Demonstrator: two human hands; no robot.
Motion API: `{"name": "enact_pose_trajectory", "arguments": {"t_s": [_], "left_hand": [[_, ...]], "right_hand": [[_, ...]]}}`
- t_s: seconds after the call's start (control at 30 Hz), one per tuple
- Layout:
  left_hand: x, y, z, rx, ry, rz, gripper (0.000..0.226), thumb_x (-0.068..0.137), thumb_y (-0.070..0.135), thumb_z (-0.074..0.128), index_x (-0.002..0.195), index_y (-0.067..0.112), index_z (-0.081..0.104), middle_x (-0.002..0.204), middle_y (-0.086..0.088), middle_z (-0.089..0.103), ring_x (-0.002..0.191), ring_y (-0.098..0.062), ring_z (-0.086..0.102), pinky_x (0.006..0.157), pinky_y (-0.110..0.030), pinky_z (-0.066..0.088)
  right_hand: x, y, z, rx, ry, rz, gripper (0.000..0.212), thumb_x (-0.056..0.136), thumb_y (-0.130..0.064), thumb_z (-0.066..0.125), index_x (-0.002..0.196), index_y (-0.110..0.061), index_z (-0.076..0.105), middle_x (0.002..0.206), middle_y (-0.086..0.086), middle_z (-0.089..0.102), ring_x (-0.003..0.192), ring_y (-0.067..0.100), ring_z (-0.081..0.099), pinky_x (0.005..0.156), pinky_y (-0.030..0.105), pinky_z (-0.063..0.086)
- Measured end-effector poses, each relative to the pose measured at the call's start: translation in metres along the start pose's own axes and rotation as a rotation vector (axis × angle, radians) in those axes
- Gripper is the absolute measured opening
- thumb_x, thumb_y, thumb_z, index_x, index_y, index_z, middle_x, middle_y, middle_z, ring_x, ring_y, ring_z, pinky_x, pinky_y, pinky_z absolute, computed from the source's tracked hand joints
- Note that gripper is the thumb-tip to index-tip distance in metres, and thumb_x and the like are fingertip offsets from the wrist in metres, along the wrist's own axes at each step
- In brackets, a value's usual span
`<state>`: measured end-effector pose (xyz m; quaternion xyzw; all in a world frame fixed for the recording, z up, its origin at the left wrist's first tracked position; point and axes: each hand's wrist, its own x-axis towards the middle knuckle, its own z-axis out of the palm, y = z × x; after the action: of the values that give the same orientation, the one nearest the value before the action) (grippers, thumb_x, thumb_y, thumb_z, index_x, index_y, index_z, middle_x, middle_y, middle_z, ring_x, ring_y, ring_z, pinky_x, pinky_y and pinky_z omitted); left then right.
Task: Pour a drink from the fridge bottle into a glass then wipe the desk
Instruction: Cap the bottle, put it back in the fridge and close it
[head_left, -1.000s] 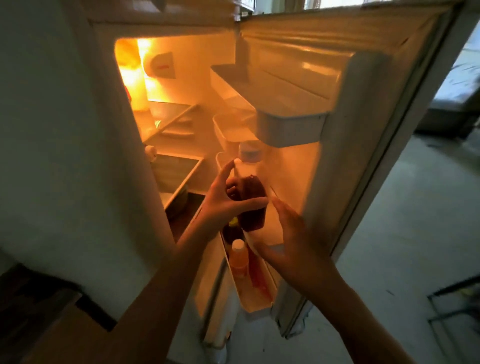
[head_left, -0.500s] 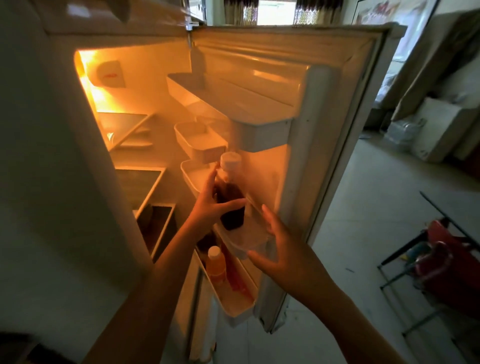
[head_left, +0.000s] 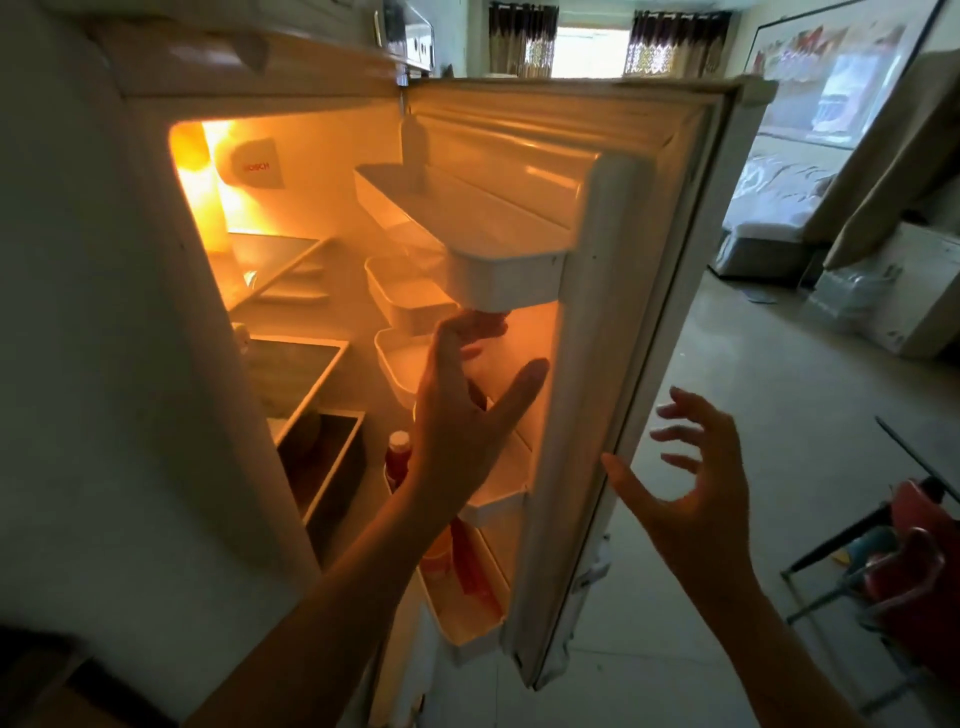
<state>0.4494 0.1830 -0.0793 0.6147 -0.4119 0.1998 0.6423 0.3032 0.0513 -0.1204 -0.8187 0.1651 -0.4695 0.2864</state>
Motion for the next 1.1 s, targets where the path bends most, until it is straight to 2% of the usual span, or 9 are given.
{"name": "enact_pose_trajectory", "arguments": {"t_s": [0.13,0.27,0.43,0.6,0.7,0.8,0.9,1.0,1.1], "left_hand": [[0.003,0.033,0.009,-0.006,0.282,0.057,0.024,0.08,0.028,0.066,0.093,0.021,0.047,0.089,0.009,0.053,0.081,-0.01,0.054,0.07,-0.02,0.043],[0.011,0.066,0.034,0.368,0.255,0.347,0.053,0.074,0.044,0.069,0.112,0.017,0.044,0.114,-0.003,0.05,0.111,-0.019,0.048,0.093,-0.036,0.039],[0.009,0.078,0.077,0.643,0.102,0.217,0.094,0.062,0.059,0.076,0.136,0.013,0.038,0.142,-0.011,0.041,0.133,-0.022,0.035,0.104,-0.05,0.031],[-0.003,0.07,0.075,0.838,0.154,0.157,0.097,0.061,0.037,0.075,0.139,0.024,0.02,0.142,-0.008,0.042,0.127,-0.022,0.042,0.098,-0.046,0.039],[-0.006,0.066,0.062,0.878,0.161,0.183,0.092,0.07,0.03,0.072,0.141,0.025,0.015,0.146,-0.01,0.039,0.126,-0.021,0.046,0.095,-0.044,0.043],[-0.014,0.061,0.044,1.057,0.222,0.196,0.082,0.079,0.04,0.063,0.142,0.019,0.014,0.149,-0.012,0.034,0.13,-0.02,0.042,0.096,-0.047,0.04],[-0.027,0.06,0.022,1.298,0.331,0.214,0.077,0.083,0.057,0.05,0.141,0.012,0.027,0.145,-0.012,0.041,0.131,-0.022,0.041,0.099,-0.049,0.038],[-0.036,0.056,-0.003,1.513,0.39,0.239,0.072,0.086,0.059,0.05,0.139,0.013,0.039,0.143,-0.007,0.045,0.133,-0.022,0.038,0.104,-0.049,0.034],[-0.038,0.052,-0.029,1.592,0.391,0.211,0.069,0.088,0.061,0.045,0.141,0.018,0.033,0.145,-0.003,0.042,0.136,-0.019,0.032,0.107,-0.049,0.029]], "right_hand": [[-0.02,0.052,0.011,-0.076,-0.402,0.127,0.095,0.062,-0.069,0.066,0.138,-0.025,0.03,0.122,-0.003,0.054,0.101,0.005,0.053,0.078,0.021,0.042],[-0.033,0.081,0.014,-0.198,-0.857,0.118,0.083,0.075,-0.061,0.057,0.141,-0.027,0.021,0.126,-0.002,0.057,0.09,0.0,0.049,0.075,0.017,0.037],[-0.024,0.096,0.022,-0.09,-0.867,-0.093,0.07,0.083,-0.046,0.06,0.139,-0.02,0.026,0.105,-0.001,0.064,0.08,0.002,0.054,0.058,0.006,0.035],[-0.016,0.114,0.037,0.006,-0.975,-0.193,0.074,0.072,-0.071,0.048,0.128,-0.029,0.025,0.08,-0.016,0.059,0.069,0.002,0.063,0.065,0.033,0.057],[-0.017,0.113,0.048,-0.01,-1.02,-0.205,0.064,0.072,-0.063,0.056,0.12,-0.027,0.034,0.081,-0.01,0.064,0.07,0.006,0.064,0.067,0.036,0.057],[-0.018,0.102,0.059,-0.08,-1.122,-0.285,0.044,0.079,-0.052,0.063,0.112,-0.029,0.045,0.096,-0.011,0.063,0.081,0.009,0.062,0.072,0.03,0.051],[-0.019,0.087,0.075,-0.119,-1.285,-0.395,0.035,0.082,-0.055,0.057,0.106,-0.03,0.05,0.093,-0.012,0.063,0.08,0.009,0.061,0.071,0.028,0.05],[-0.021,0.068,0.095,-0.1,-1.302,-0.505,0.028,0.087,-0.046,0.057,0.104,-0.025,0.054,0.087,-0.012,0.059,0.07,0.003,0.053,0.058,0.015,0.037],[-0.024,0.046,0.114,-0.052,-1.319,-0.589,0.021,0.091,-0.038,0.053,0.103,-0.022,0.06,0.087,-0.011,0.057,0.067,0.001,0.05,0.056,0.008,0.029]]}}
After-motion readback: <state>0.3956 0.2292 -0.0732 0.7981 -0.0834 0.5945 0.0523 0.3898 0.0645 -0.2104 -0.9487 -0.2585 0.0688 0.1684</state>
